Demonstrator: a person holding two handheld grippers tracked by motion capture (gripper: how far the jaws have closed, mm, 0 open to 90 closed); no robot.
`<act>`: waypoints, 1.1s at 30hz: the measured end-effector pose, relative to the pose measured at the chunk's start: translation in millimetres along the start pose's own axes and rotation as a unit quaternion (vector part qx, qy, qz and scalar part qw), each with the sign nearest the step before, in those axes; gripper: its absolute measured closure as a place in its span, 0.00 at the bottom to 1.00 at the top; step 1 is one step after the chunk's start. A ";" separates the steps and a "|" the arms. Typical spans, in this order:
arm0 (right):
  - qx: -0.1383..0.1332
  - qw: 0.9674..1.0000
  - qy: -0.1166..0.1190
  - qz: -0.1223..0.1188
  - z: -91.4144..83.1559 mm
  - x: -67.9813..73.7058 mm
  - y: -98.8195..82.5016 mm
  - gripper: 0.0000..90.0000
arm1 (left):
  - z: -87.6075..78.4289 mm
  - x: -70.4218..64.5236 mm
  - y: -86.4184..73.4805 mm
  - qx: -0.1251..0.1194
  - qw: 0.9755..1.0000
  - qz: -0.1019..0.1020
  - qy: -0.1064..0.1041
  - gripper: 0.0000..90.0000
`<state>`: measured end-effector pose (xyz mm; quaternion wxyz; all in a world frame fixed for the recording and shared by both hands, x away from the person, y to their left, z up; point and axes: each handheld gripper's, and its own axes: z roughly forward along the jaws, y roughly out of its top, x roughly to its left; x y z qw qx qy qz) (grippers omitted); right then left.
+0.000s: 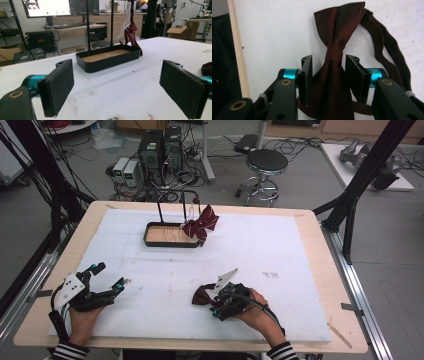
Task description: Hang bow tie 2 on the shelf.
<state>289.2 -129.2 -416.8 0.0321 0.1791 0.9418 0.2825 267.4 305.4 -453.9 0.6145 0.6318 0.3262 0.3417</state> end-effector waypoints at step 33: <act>-0.015 1.000 -0.016 0.010 -9.5 -0.9 0.0 0.86 | -0.1 -0.3 0.0 0.000 1.000 0.002 0.001 0.14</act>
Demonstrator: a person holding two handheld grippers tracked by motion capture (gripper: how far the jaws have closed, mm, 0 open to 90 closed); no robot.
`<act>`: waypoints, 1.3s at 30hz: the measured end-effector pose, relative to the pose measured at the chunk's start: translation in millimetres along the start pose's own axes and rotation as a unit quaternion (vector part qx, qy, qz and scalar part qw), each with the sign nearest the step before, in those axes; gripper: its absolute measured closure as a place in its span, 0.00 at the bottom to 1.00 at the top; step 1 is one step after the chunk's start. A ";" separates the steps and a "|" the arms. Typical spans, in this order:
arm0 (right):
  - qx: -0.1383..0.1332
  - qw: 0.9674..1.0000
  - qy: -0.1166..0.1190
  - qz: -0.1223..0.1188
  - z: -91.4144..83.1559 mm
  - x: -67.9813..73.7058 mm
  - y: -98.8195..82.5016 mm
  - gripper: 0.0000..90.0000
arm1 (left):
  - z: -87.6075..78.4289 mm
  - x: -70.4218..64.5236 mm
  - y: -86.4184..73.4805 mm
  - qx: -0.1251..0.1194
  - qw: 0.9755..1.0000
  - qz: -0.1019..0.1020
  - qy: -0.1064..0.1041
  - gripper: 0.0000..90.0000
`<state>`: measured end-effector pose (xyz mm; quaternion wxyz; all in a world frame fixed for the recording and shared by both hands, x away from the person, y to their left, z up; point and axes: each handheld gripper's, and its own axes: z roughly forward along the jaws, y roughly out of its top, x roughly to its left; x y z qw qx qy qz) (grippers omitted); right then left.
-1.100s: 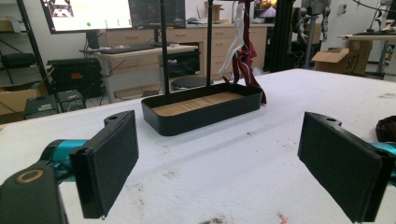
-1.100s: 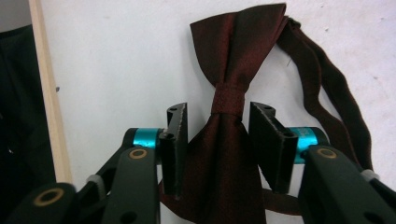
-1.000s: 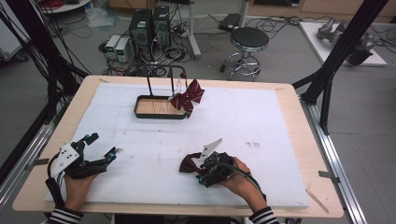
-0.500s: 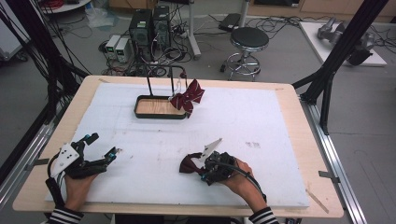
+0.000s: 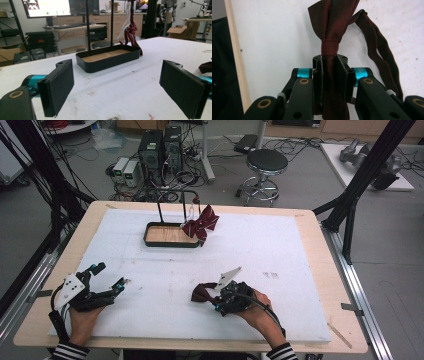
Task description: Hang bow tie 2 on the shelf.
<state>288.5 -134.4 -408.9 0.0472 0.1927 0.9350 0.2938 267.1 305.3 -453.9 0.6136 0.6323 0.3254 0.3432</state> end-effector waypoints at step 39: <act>-0.228 0.971 -0.032 0.065 -29.5 -14.7 30.0 0.86 | 0.0 0.1 0.0 0.000 1.000 0.000 0.000 0.14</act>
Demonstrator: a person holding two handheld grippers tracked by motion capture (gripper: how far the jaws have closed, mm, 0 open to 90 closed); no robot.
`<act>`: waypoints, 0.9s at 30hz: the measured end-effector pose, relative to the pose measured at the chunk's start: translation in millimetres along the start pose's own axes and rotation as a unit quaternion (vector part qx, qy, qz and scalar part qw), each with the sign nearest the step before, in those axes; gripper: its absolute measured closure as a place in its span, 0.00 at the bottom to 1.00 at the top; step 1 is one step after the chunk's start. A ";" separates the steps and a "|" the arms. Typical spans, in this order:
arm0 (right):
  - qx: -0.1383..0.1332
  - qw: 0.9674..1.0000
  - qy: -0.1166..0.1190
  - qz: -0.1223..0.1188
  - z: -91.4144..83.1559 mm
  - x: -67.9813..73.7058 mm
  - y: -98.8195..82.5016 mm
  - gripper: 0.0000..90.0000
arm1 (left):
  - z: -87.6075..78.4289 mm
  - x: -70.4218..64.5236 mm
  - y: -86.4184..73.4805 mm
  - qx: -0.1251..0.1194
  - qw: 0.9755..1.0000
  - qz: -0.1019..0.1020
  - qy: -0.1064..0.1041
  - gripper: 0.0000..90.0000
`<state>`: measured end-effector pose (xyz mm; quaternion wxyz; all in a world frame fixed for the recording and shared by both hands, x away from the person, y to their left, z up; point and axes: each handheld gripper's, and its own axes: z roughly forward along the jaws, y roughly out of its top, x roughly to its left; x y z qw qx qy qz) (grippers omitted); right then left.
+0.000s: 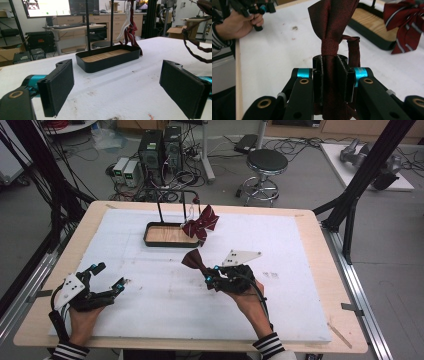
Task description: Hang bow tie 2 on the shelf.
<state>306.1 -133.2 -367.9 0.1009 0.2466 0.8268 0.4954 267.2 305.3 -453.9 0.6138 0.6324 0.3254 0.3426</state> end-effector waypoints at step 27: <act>-0.087 0.995 -0.049 0.006 16.7 -10.5 57.0 0.86 | -0.1 0.8 0.1 0.001 1.000 -0.003 -0.002 0.14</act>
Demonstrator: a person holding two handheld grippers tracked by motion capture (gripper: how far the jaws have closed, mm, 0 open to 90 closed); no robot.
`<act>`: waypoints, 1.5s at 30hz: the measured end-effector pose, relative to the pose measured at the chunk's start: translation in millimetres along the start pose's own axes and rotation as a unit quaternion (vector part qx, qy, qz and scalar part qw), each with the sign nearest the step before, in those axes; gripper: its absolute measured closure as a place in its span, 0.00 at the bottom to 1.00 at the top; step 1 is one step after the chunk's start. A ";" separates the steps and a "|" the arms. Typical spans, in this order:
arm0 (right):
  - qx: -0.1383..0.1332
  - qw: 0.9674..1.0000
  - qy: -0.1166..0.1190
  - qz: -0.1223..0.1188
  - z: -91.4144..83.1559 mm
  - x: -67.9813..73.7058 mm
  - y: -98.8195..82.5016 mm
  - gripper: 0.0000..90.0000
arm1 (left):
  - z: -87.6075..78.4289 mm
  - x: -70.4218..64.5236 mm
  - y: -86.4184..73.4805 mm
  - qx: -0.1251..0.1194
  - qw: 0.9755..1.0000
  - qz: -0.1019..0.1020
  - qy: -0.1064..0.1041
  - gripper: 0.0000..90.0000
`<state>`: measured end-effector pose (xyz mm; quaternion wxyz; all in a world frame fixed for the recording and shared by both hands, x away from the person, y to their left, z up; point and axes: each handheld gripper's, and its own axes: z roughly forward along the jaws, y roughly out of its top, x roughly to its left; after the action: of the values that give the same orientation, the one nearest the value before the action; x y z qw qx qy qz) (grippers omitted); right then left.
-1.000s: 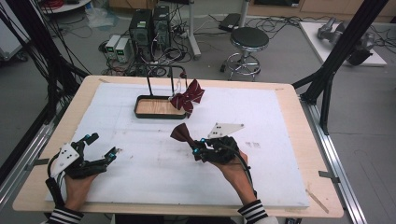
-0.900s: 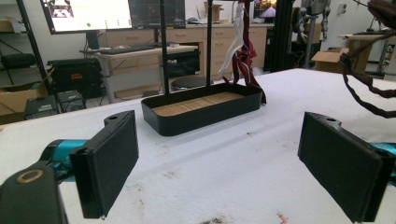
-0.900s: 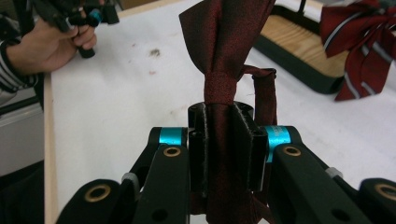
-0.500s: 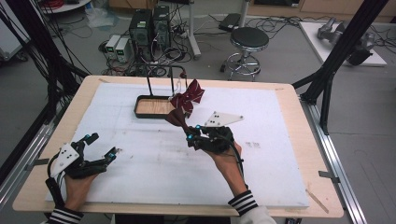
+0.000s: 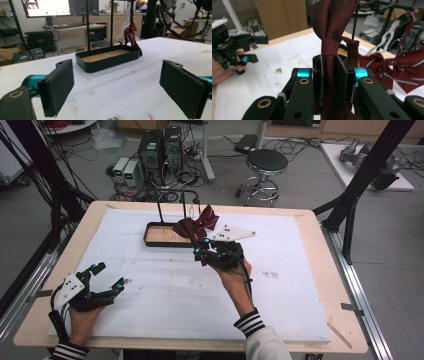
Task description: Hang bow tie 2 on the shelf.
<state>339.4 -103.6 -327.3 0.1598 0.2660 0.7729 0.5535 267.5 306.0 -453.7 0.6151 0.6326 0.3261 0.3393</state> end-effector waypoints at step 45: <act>-0.065 0.995 -0.072 0.030 53.7 -30.3 63.6 0.86 | 0.4 0.8 -0.2 -0.001 1.000 -0.004 -0.001 0.14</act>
<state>407.8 -64.4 -287.0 0.2154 0.3178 0.7135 0.5861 268.3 306.5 -453.9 0.6177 0.6310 0.3270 0.3367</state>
